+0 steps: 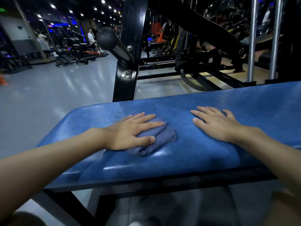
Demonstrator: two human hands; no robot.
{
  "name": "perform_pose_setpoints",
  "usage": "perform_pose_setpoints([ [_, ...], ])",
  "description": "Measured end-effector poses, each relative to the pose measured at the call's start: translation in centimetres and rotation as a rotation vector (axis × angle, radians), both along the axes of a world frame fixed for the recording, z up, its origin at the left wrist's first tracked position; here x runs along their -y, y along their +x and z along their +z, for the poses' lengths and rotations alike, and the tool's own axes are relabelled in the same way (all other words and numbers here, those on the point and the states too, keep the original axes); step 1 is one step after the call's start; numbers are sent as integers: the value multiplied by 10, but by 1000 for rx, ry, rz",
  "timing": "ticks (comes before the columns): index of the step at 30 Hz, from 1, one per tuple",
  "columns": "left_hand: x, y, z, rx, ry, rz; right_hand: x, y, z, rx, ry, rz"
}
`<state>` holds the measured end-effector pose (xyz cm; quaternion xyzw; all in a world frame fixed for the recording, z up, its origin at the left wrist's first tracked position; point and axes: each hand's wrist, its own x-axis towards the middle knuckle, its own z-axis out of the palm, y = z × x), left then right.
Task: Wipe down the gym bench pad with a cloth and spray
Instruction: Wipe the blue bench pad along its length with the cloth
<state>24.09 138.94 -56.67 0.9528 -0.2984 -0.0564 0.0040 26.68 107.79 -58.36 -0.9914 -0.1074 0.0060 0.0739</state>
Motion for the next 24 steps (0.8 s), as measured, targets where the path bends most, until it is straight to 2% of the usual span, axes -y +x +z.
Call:
perform_pose_setpoints([
  [3,-35,31,-1,45,-24,115,0,0,0,-1,-5,-2],
  [8,-95,71,2,93,-88,496,-2,0,-1,-5,-13,-17],
  [12,-99,76,-4,115,-21,540,-5,0,1,-27,-38,-37],
  [14,-90,64,-8,145,12,469,-10,-1,7,-39,-69,-50],
  [16,-71,40,-9,165,21,281,-22,-1,14,7,-50,-44],
  [20,-20,-29,-7,101,83,-59,-60,-5,14,74,128,-11],
  [22,-13,-43,-5,109,72,-145,-72,-9,7,85,152,8],
  [24,-21,-35,-3,68,44,-139,-83,-13,3,106,157,22],
])
